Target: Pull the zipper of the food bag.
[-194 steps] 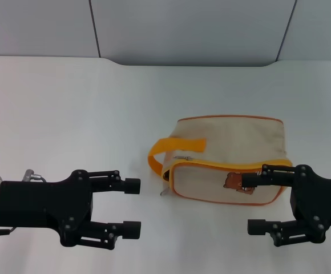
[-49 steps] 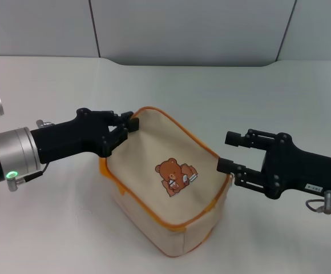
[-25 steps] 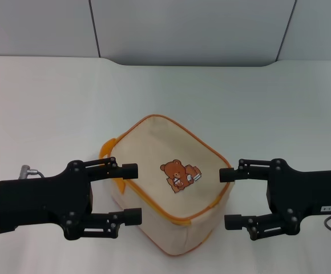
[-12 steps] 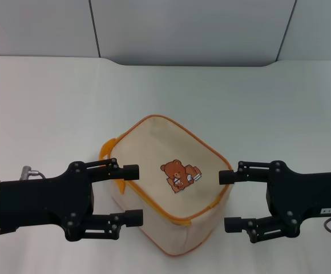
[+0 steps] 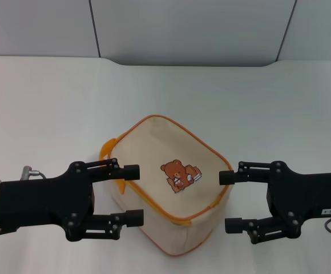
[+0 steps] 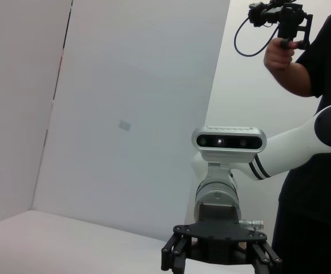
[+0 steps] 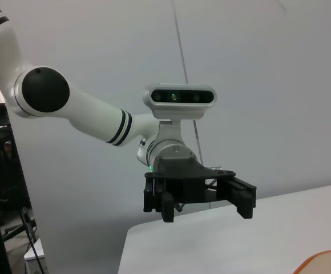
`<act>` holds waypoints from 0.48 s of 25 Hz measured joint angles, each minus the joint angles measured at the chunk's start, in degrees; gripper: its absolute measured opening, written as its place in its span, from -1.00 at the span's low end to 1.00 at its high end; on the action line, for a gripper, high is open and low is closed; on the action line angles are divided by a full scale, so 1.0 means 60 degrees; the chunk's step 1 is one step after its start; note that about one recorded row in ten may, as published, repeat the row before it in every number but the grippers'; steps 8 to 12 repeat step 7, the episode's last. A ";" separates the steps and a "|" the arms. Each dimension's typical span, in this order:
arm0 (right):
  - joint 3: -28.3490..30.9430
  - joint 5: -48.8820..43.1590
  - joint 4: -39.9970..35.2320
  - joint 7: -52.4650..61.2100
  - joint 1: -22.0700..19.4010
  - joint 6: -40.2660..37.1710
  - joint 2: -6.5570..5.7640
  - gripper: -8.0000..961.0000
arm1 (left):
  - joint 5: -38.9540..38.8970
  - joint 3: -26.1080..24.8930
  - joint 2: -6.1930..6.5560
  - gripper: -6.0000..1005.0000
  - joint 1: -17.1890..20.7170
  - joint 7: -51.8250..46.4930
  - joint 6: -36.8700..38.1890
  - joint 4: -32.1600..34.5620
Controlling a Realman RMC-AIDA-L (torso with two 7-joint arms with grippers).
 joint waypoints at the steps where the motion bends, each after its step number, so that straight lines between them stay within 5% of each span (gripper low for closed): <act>1: 0.0000 0.0002 0.0002 0.0000 0.0000 -0.0001 0.0000 0.72 | 0.0000 0.0000 0.0000 0.59 0.0000 0.0000 0.0000 0.0000; 12: 0.0000 0.0017 -0.0002 0.0000 0.0000 -0.0005 0.0000 0.72 | 0.0000 0.0000 -0.0027 0.59 0.0001 0.0000 0.0002 0.0028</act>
